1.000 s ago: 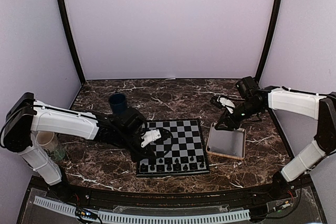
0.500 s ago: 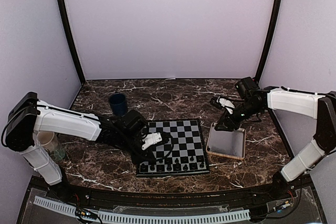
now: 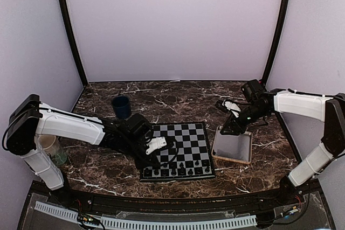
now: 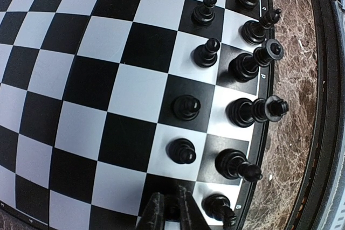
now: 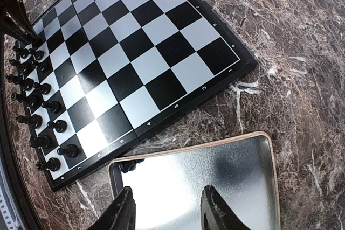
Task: Set up the chess pieces on the board
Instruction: Place the pawn at g7, then adjust the pawn in the storage box.
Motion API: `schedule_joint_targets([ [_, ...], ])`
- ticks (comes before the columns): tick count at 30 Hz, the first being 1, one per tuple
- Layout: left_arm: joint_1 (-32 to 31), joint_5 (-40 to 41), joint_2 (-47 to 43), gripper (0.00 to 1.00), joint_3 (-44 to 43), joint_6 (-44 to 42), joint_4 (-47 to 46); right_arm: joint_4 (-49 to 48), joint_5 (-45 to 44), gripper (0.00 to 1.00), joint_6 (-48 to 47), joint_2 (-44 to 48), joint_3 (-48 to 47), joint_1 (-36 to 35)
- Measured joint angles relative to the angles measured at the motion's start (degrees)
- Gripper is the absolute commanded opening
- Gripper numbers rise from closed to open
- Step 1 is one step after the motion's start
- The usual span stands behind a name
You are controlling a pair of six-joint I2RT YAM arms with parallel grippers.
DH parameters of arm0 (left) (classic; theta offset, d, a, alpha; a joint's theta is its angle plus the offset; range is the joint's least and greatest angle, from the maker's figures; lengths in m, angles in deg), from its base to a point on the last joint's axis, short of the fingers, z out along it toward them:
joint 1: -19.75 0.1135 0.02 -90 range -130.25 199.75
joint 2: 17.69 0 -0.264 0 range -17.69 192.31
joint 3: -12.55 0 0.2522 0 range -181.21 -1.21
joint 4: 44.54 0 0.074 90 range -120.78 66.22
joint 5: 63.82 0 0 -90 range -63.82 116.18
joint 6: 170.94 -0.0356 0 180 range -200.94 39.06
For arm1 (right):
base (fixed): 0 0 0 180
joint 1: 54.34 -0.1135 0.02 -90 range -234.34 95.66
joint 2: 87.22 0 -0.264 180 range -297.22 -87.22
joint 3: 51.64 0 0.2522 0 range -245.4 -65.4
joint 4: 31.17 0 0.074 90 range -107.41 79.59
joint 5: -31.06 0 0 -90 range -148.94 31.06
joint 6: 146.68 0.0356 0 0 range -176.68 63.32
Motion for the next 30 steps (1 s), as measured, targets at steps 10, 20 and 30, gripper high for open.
schedule_joint_targets([
  [10,0.0,0.0,0.0,0.17,0.0,0.0,0.0,0.1,0.2,0.43,-0.2,-0.6,0.0,0.0],
  [20,0.0,1.2,-0.1,0.29,0.0,0.5,0.0,1.3,0.1,0.42,-0.1,-0.8,-0.4,0.0],
  [30,0.0,3.1,-4.3,0.35,-2.6,1.5,2.8,7.1,0.0,0.36,-0.7,-1.1,-3.3,-0.2],
])
